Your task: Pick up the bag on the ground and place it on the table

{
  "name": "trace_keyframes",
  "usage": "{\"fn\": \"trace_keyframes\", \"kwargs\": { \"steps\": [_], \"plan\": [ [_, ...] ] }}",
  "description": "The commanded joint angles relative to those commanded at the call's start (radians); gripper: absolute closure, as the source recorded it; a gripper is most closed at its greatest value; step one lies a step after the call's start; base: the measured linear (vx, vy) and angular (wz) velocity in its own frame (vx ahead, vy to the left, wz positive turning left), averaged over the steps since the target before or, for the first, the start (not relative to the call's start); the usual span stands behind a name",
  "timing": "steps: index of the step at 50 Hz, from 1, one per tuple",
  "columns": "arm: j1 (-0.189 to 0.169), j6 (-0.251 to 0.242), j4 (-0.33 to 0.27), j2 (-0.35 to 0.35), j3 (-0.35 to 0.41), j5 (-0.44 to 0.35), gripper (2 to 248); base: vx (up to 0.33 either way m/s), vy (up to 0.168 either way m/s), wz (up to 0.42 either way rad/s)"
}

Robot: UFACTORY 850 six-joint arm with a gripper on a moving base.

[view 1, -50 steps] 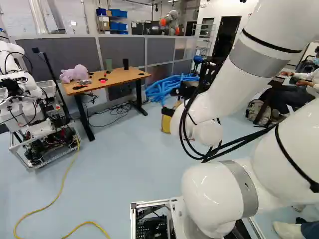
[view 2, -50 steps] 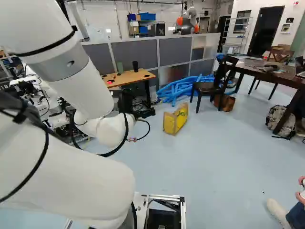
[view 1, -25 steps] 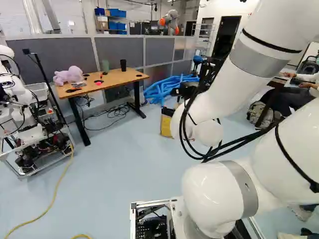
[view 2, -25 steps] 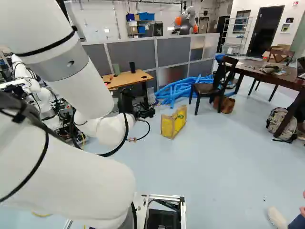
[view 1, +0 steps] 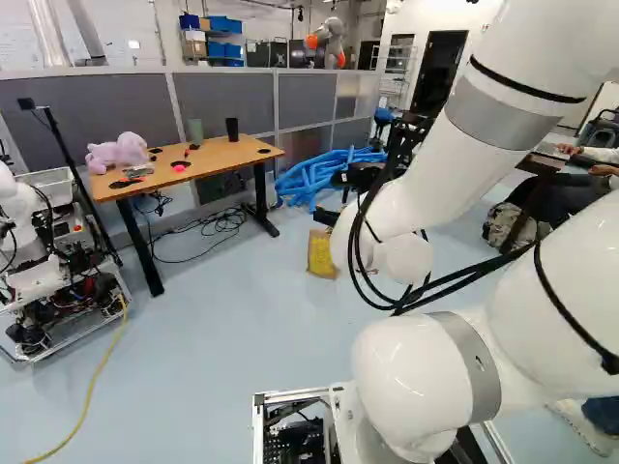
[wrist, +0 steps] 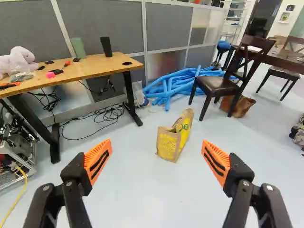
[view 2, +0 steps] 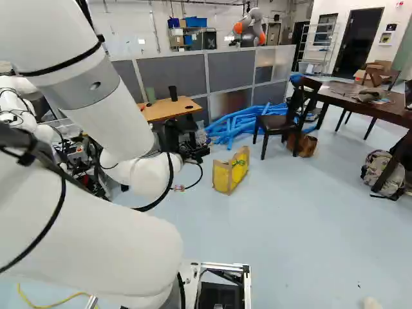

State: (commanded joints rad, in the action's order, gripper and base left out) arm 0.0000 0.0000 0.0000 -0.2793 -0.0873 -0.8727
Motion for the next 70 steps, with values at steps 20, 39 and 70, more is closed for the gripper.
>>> {"fn": "trace_keyframes", "kwargs": {
  "steps": [20, 39, 70],
  "plan": [
    [0.0, 0.0, 0.0, 0.0, 0.0, 0.0, 3, 0.195, -0.069, -0.006],
    [0.0, 0.0, 0.0, 0.0, 0.0, 0.0, 3, 0.205, -0.074, -0.008],
    [0.0, 0.0, 0.0, 0.0, 0.0, 0.0, 3, 0.211, -0.054, -0.004]
  ]
}}
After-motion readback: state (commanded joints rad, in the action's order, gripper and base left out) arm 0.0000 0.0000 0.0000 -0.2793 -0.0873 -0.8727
